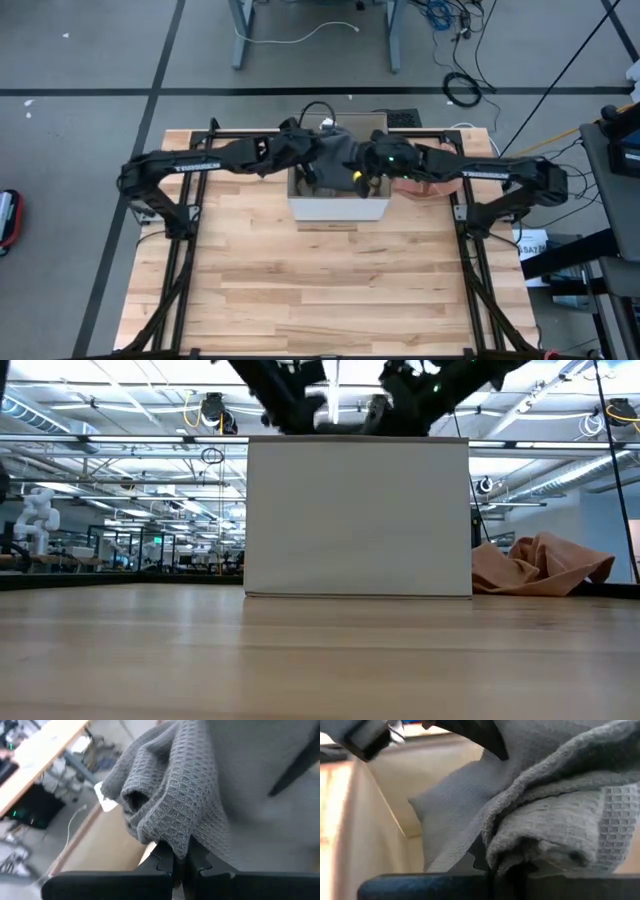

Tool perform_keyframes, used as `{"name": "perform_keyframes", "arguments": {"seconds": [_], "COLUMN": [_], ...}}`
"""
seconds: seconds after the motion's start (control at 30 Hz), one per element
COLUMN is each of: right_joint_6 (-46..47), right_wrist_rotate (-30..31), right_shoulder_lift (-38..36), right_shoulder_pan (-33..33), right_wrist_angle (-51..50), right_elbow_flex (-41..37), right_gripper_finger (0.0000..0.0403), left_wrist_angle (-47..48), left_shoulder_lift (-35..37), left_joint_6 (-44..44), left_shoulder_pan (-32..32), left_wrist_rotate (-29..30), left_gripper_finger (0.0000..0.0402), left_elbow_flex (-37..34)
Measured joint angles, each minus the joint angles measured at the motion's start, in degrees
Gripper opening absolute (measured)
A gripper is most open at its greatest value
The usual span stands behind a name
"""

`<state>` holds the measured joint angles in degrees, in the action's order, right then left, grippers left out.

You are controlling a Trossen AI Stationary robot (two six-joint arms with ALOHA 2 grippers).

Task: Fold towel
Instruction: Put the gray towel into the laundry bin

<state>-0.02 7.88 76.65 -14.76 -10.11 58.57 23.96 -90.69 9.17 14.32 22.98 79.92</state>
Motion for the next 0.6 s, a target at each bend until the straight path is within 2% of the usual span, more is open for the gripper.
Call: {"name": "perform_keyframes", "arguments": {"seconds": [0.17, 0.3, 0.4, 0.6], "right_joint_6": [0.36, 0.25, 0.18, -0.19], "right_wrist_rotate": [-0.88, -0.70, -0.55, -0.28], "right_shoulder_lift": [3.71, 5.50, 6.13, 6.00], "right_shoulder_pan": [-2.51, -3.71, -4.06, -4.09], "right_wrist_angle": [-1.84, -3.77, -4.74, -5.32], "right_elbow_flex": [0.00, 0.00, 0.00, 0.00], "right_gripper_finger": [0.0015, 0.0027, 0.0055, 0.0136], "left_wrist_angle": [1.57, 1.32, 1.25, 0.87], "left_shoulder_lift": [-5.08, -8.05, -9.13, -9.13], "left_joint_6": [0.37, 0.39, 0.19, 0.15], "left_shoulder_pan": [2.13, 2.84, 3.19, 3.65], "left_wrist_rotate": [-0.20, -0.24, -0.24, 1.00], "left_gripper_finger": [0.0009, 0.0029, 0.0051, 0.0101], "left_elbow_flex": [-0.07, -0.07, -0.09, -0.09]}}
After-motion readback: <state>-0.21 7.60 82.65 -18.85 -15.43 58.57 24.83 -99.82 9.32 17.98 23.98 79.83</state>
